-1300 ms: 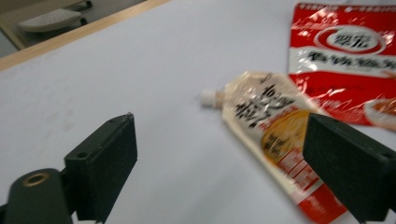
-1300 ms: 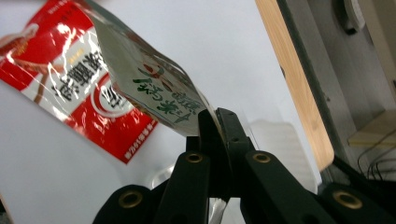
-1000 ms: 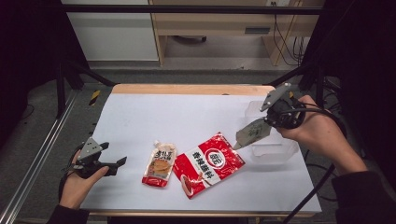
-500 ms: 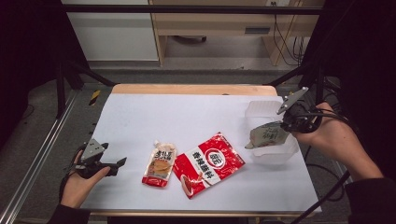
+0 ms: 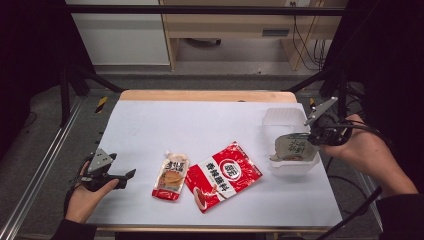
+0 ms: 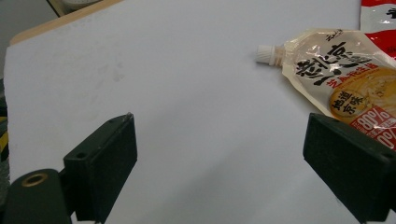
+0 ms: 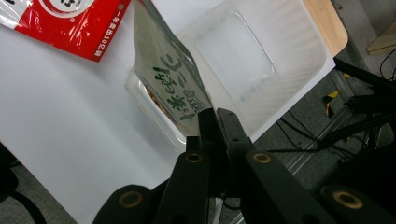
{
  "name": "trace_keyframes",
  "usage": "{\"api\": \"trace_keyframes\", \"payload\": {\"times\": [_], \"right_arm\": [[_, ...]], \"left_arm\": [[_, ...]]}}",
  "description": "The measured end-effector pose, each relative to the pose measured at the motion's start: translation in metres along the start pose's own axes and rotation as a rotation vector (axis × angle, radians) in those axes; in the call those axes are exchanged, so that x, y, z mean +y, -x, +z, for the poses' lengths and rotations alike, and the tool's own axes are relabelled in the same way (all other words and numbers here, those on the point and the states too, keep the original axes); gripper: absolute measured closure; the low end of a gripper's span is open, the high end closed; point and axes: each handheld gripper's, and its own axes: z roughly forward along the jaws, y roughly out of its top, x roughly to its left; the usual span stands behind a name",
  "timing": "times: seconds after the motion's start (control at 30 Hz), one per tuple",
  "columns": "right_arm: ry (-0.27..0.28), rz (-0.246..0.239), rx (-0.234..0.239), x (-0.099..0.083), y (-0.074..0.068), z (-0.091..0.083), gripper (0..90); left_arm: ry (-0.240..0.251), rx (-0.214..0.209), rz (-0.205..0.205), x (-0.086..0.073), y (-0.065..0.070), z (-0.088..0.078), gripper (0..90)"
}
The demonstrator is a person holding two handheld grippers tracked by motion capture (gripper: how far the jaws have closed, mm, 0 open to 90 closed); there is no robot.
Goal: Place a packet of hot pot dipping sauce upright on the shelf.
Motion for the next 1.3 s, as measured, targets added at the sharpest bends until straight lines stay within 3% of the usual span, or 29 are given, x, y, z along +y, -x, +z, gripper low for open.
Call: {"api": "trace_keyframes", "payload": {"times": [0.8, 1.3], "right_arm": [[-0.004, 0.022, 0.067, -0.011, -0.003, 0.033, 90.0], [0.003, 0.042, 0.074, -0.017, -0.002, 0.044, 89.8]], "left_arm": [[-0.012, 0.001, 0.013, 0.0, 0.002, 0.002, 9.8], [-0.016, -0.002, 0.015, 0.0, 0.002, 0.002, 9.8]]}}
